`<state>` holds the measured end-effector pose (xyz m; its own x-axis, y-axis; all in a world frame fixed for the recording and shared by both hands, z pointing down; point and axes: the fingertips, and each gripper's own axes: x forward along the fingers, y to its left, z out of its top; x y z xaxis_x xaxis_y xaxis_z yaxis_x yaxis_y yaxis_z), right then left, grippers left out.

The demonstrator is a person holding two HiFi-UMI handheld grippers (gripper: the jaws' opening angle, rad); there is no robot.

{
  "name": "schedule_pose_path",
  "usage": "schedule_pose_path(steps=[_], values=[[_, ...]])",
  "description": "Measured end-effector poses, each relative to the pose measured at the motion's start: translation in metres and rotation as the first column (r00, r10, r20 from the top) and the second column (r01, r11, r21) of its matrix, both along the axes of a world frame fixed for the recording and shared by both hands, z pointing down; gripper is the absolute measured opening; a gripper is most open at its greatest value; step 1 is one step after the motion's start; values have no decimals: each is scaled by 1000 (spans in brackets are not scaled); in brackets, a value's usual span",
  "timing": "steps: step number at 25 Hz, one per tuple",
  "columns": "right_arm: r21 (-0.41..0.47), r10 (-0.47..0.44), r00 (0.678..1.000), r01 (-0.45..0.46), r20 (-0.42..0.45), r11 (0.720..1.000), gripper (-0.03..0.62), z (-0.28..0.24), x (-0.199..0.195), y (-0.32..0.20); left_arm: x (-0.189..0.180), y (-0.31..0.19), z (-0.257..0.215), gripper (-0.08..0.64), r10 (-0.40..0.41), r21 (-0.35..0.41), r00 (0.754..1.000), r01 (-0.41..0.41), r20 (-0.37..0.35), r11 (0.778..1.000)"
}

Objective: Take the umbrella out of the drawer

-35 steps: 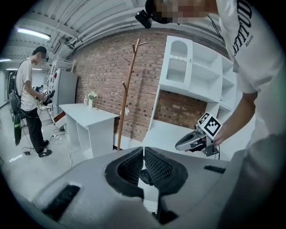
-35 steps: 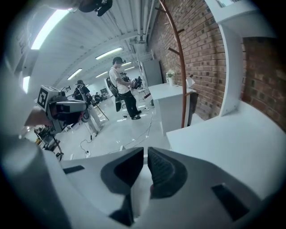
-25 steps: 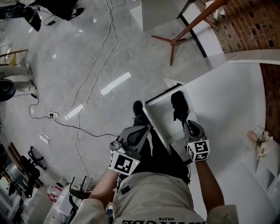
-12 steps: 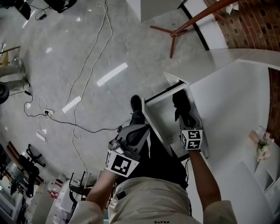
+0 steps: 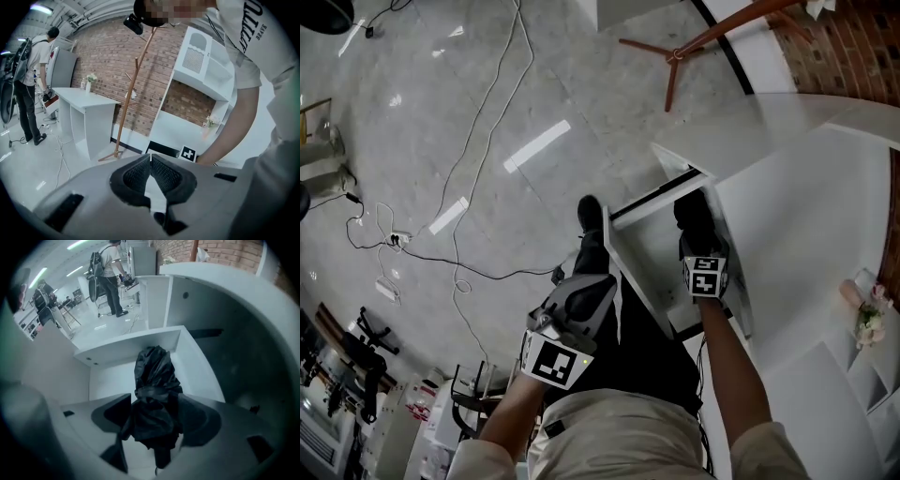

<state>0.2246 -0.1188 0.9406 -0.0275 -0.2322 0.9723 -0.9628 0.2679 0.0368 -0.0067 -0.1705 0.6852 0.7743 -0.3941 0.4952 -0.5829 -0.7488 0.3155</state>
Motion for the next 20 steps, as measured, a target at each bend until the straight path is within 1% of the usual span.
schedule_pose_path(steps=[3,7,9,12,17,20], values=[[-33,-27,1000,27,-9,999,298,16,3,-1,0,-1,5,28,13,-9,1000,-13,4,1000],[-66,-54,999,53,-8,996,313,32,-1,-4,-5,0,12,28,4,-31,1000,-4,7,1000],[-57,-51,998,50,-20,997,315,36,1,-10,-7,0,14,27,1,-37,1000,0,8,999],[-59,-24,999,21,-38,998,314,49,10,-12,-9,2,18,28,-3,-45,1000,3,8,999],[-58,-44,996,39,-79,998,313,49,14,-23,-14,4,24,27,-1,-60,1000,2,15,998],[-51,-56,995,52,-79,997,305,45,14,-23,-15,5,24,28,3,-59,1000,-2,16,998]])
